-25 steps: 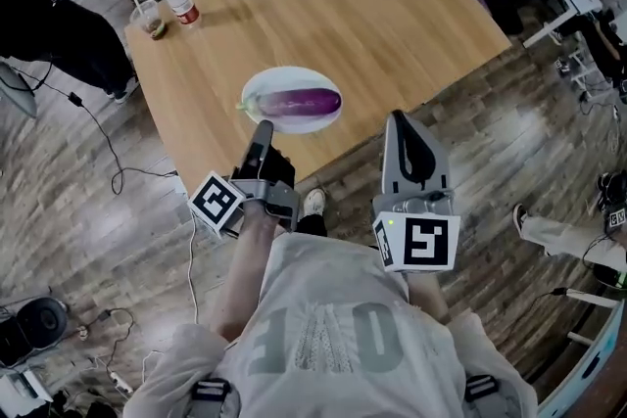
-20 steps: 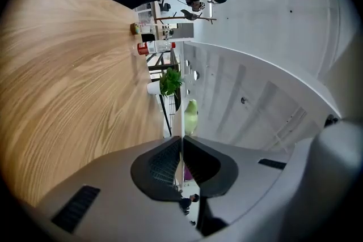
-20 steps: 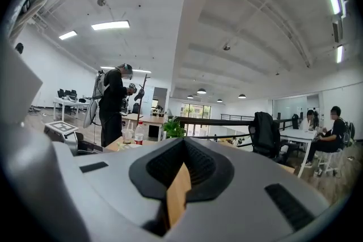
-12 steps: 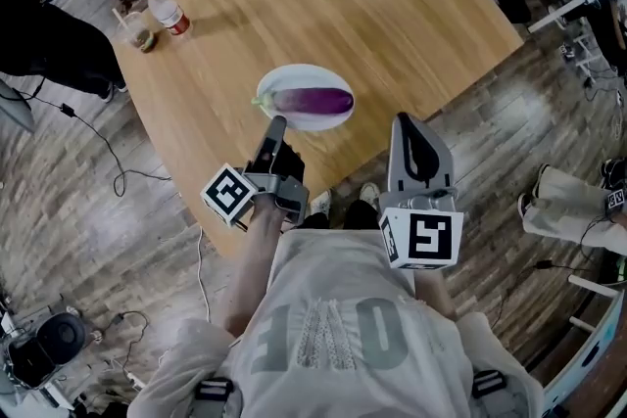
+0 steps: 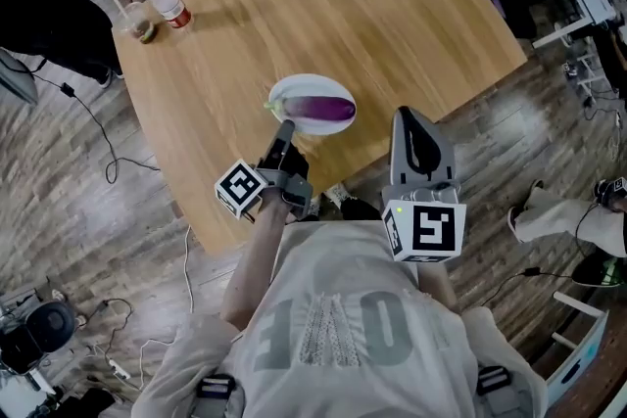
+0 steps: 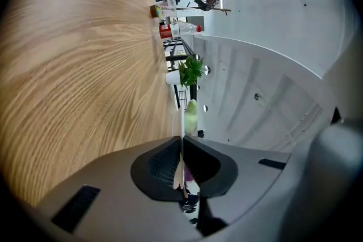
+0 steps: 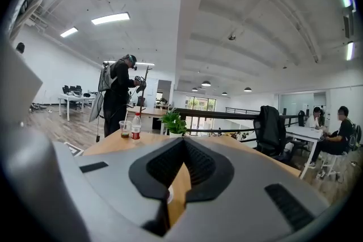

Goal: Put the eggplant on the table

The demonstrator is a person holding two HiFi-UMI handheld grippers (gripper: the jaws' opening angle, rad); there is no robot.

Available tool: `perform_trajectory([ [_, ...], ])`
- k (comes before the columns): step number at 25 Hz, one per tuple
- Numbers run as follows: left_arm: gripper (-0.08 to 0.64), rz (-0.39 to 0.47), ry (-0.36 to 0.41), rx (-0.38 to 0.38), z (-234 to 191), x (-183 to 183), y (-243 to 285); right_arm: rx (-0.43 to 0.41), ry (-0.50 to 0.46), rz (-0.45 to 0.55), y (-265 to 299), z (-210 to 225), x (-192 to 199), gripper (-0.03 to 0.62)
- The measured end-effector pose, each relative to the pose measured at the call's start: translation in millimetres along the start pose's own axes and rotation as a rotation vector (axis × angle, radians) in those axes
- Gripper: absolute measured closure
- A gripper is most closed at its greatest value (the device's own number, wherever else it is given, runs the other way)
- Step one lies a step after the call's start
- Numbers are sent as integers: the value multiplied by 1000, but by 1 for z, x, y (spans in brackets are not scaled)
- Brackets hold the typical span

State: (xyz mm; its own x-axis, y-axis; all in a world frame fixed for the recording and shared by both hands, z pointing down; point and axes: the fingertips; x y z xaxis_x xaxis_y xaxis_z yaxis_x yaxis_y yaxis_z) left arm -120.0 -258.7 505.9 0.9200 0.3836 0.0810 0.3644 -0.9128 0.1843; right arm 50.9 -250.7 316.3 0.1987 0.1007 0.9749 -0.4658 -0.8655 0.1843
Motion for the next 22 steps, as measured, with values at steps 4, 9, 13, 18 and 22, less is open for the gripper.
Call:
perform_trajectory([
  [4,539,-2,-19,-9,-12,4,19,9,-6,2,3,14,-2,574],
  [9,538,-32,-12,-40,-25,12,36,44,17,-14,-3,27,8,574],
  [13,538,-55,-12,-73,-34,18,45,86,13,-25,-11,40,13,574],
  [18,540,-58,-21,-106,-43,21,54,130,10,-39,-19,53,18,574],
  [22,540,-60,-11,-139,-50,25,62,148,20,-46,-21,65,24,574],
])
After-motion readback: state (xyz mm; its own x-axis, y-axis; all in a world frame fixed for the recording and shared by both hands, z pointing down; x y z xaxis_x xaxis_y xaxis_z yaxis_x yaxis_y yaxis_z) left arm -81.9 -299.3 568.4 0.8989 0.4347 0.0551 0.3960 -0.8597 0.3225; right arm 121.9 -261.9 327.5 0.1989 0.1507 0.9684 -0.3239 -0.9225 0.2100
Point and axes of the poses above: the fingertips, and each gripper's own axes: y forward along the fingers, z to its right, x out of its underside, and after that the axes turned 7 degrees about -x, right-handed
